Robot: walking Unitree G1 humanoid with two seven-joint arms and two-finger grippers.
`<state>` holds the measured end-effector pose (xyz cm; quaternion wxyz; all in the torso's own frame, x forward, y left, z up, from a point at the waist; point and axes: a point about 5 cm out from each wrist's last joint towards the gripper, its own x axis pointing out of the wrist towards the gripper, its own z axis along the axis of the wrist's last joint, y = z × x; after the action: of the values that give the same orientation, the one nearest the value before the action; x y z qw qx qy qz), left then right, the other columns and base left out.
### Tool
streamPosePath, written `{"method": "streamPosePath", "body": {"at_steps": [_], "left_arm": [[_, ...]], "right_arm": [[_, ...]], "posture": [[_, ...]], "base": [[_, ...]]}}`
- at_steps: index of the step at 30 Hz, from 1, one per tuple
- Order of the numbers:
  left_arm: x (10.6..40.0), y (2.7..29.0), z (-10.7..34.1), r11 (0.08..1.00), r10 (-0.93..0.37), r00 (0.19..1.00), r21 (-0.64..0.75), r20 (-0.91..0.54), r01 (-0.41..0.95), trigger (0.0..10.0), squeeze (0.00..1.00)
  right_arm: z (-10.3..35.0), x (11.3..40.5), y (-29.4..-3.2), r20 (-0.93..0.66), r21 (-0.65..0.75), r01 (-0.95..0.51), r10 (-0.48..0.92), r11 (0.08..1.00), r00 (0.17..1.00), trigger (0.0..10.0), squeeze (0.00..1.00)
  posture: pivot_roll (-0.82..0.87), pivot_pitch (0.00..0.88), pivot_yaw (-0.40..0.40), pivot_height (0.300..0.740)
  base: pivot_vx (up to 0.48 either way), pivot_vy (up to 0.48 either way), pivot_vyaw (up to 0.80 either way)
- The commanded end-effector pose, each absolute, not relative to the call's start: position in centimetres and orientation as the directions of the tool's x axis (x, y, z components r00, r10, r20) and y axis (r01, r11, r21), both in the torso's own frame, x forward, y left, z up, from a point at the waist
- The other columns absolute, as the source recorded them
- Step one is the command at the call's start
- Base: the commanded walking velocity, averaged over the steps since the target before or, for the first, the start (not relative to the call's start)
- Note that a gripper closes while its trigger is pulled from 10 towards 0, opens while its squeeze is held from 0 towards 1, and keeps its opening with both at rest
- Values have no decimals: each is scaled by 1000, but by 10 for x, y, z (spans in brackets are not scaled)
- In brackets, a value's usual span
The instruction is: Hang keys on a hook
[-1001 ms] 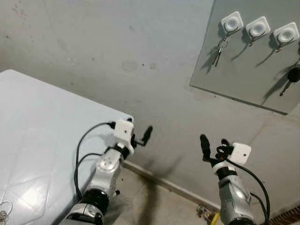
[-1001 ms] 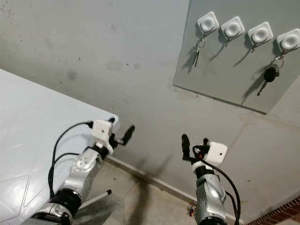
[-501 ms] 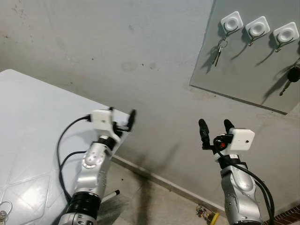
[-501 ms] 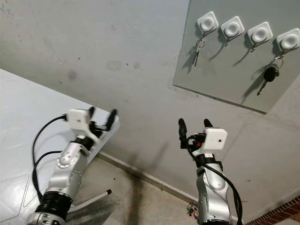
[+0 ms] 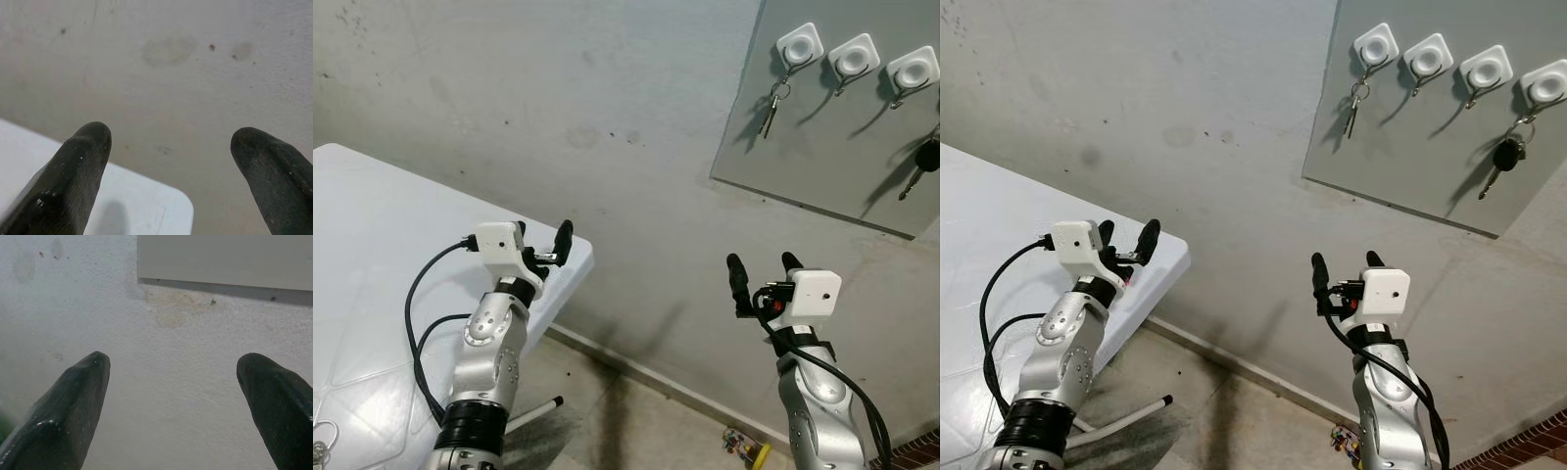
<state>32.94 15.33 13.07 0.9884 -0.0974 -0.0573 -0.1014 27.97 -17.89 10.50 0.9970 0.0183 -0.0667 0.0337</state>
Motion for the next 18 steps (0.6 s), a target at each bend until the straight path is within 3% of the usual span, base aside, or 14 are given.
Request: {"method": "streamPosePath", "body": {"at_steps": [1,7,18], "left_arm": [[329,152,134,962,-209,969,-148,133,228,10000,0],[329,150,137,965,-221,965,-111,139,237,10000,0],[332,140,137,962,-249,961,-85,122,260,10000,0]], "right_arm": [[111,279,-181,144,20,-58,54,998,988,10000,0],[117,276,-180,157,-24,-63,66,998,985,10000,0],[124,279,-179,159,-39,-67,72,997,985,10000,0]], "posture": [[-11,0,-19,711],[-18,0,-17,711],[-22,0,-20,711]], "base": [[0,0,0],[0,0,0],[0,0,800]]}}
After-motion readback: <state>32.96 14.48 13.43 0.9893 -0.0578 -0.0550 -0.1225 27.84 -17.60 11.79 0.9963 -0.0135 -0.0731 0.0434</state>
